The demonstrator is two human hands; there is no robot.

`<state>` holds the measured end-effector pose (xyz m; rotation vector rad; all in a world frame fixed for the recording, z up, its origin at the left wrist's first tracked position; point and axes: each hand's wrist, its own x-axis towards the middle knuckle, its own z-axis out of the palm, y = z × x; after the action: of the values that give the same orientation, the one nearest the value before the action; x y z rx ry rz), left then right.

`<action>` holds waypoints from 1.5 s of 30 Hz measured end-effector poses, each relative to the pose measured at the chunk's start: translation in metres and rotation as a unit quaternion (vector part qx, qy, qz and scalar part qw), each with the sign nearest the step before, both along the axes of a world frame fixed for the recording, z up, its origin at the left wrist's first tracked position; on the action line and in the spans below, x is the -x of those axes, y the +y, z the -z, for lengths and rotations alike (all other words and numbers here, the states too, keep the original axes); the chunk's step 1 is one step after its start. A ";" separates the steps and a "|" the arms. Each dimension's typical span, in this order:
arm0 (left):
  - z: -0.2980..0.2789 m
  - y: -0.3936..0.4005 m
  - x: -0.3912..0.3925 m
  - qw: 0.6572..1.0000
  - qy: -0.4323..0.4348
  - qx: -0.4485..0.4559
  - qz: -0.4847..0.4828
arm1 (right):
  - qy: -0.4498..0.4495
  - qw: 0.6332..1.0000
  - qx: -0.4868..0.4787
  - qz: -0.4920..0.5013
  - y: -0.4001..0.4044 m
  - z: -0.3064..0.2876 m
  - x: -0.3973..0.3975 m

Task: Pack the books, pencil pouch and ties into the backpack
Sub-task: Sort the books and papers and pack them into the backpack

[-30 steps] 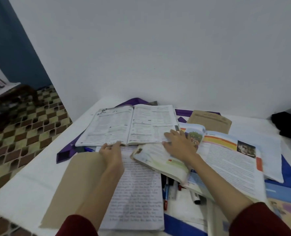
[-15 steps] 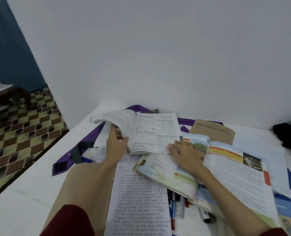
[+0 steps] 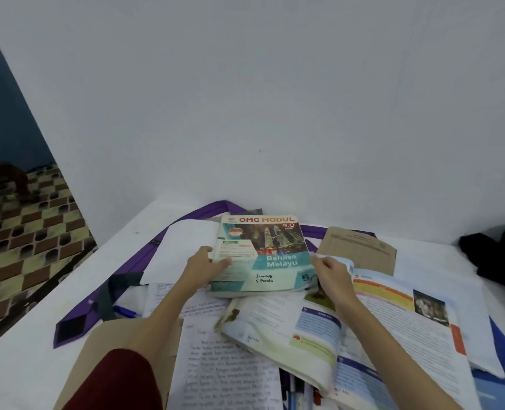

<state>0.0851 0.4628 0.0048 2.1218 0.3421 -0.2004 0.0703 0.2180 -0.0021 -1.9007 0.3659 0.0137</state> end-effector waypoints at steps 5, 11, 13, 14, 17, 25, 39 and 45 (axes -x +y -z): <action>-0.004 -0.009 -0.020 1.000 -0.002 0.017 -0.021 | -0.001 0.998 0.066 0.006 -0.001 0.002 -0.010; -0.026 -0.011 -0.028 0.973 0.047 0.226 -0.001 | 0.035 0.999 -0.012 -0.005 -0.005 -0.012 -0.023; -0.033 -0.015 -0.023 0.971 0.008 0.239 -0.010 | 0.062 0.997 -0.048 -0.021 -0.005 -0.015 -0.029; -0.037 -0.017 -0.018 0.967 -0.015 0.252 -0.011 | 0.066 0.995 -0.073 -0.027 -0.006 -0.017 -0.031; -0.052 -0.018 -0.004 0.949 -0.080 0.304 0.029 | 0.040 0.980 -0.193 -0.036 -0.003 -0.033 -0.032; -0.068 -0.007 0.016 0.927 -0.163 0.296 0.163 | -0.126 0.965 -0.220 -0.065 -0.013 -0.073 -0.025; -0.030 -0.034 0.028 0.947 -0.185 0.250 -0.084 | 0.005 0.986 -0.058 -0.156 -0.006 -0.054 0.016; -0.085 -0.078 0.031 0.942 -0.193 0.270 0.043 | -0.048 0.960 -0.256 -0.106 -0.061 -0.088 0.035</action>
<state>0.0544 0.3845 0.0895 1.5829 -0.0422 0.0721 0.0350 0.1570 0.0859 -1.4116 0.0769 0.1452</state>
